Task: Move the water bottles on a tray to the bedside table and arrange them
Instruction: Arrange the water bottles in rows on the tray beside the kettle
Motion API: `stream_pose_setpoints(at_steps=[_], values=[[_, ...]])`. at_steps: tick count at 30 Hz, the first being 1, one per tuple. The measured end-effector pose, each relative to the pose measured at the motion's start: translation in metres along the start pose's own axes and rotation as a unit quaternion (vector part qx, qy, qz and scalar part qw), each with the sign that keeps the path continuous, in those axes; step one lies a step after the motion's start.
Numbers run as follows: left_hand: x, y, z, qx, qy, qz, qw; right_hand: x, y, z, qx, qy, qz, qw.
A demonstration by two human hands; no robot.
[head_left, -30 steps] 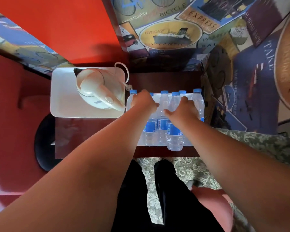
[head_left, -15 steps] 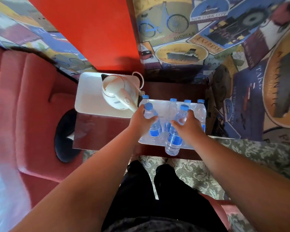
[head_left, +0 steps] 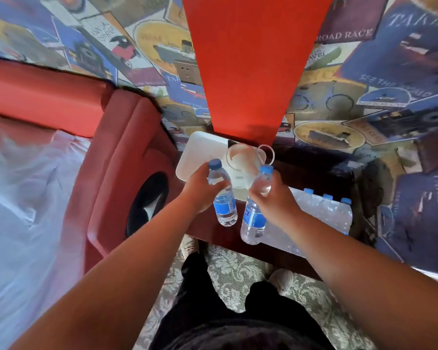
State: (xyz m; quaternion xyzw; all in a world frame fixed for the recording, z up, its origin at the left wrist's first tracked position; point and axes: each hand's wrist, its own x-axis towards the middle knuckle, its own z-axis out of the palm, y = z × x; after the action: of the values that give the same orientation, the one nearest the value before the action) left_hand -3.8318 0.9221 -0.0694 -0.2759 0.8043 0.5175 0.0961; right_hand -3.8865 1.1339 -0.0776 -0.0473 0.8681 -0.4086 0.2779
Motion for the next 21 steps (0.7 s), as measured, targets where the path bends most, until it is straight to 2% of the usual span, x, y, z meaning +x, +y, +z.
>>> stream_pose_setpoints(at_steps=[6, 9, 11, 17, 21], values=[[0.051, -0.011, -0.088, 0.096, 0.045, 0.028, 0.994, 0.048, -0.080, 0.063, -0.018, 0.029, -0.038, 0.999], [0.081, -0.020, -0.121, 0.067, 0.055, 0.030, 0.996, 0.078, -0.108, 0.092, 0.031, 0.026, -0.015, 0.999], [0.104, -0.024, -0.136, 0.060, 0.050, 0.033, 0.996, 0.096, -0.124, 0.107, 0.029, 0.053, -0.014, 0.998], [0.170, -0.029, -0.144, 0.086, 0.021, 0.052, 0.995, 0.144, -0.142, 0.146, -0.034, 0.171, 0.008, 0.985], [0.202, -0.031, -0.135, 0.130, -0.009, 0.086, 0.988, 0.174, -0.144, 0.165, -0.003, 0.218, 0.047, 0.975]])
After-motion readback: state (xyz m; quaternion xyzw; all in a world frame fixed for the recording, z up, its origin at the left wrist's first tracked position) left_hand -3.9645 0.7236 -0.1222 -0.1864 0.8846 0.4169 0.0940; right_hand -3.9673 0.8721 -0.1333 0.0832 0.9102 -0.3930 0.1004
